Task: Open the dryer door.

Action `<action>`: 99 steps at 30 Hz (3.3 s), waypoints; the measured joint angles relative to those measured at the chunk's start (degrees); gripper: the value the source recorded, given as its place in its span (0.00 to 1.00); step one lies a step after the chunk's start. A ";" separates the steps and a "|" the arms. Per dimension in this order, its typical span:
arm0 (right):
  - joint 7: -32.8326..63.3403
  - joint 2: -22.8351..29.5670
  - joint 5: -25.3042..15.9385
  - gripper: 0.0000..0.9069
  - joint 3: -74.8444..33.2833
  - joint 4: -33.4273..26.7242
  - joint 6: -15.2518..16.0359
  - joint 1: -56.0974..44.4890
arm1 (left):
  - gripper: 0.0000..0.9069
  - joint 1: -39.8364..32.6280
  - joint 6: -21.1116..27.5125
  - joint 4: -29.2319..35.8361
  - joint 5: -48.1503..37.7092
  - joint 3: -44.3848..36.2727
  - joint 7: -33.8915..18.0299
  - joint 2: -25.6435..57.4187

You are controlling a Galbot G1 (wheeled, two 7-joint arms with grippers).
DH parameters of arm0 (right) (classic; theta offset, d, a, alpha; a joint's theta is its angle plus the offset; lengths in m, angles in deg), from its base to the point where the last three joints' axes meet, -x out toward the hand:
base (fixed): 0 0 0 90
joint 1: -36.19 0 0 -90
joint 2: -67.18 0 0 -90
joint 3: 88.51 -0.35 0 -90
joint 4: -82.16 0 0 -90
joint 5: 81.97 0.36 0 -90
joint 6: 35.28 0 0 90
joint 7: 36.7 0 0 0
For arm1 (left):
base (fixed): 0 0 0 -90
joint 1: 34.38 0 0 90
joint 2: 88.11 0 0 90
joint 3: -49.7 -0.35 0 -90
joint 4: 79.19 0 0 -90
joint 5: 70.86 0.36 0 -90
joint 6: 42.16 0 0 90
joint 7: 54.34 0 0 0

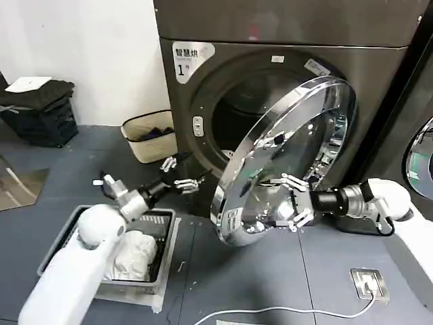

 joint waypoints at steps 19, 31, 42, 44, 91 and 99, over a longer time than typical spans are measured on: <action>2.15 0.37 1.15 1.00 -36.01 5.40 -3.05 -32.70 | 1.00 -4.17 -3.32 -0.85 -0.03 -9.09 1.13 -4.05; 11.07 10.92 -0.45 1.00 -58.89 9.56 -9.87 -52.82 | 1.00 -7.79 -4.91 -4.23 0.25 -17.90 -1.36 -8.59; 35.85 24.59 -13.90 1.00 -73.65 13.45 -9.97 -60.32 | 1.00 -12.43 -5.58 -7.78 1.34 -25.08 -4.06 -13.82; 42.24 26.74 -16.18 1.00 -75.23 14.45 -7.52 -60.29 | 1.00 -13.36 -5.80 -8.78 2.43 -26.21 -4.81 -15.09; 89.36 49.35 -37.70 1.00 -102.82 19.97 14.88 -56.39 | 1.00 -24.72 -9.03 -35.48 24.36 -34.95 -22.97 -32.24; 89.43 50.57 -38.23 1.00 -102.65 20.54 14.17 -55.88 | 1.00 -24.83 -8.17 -35.84 24.90 -35.11 -22.11 -32.24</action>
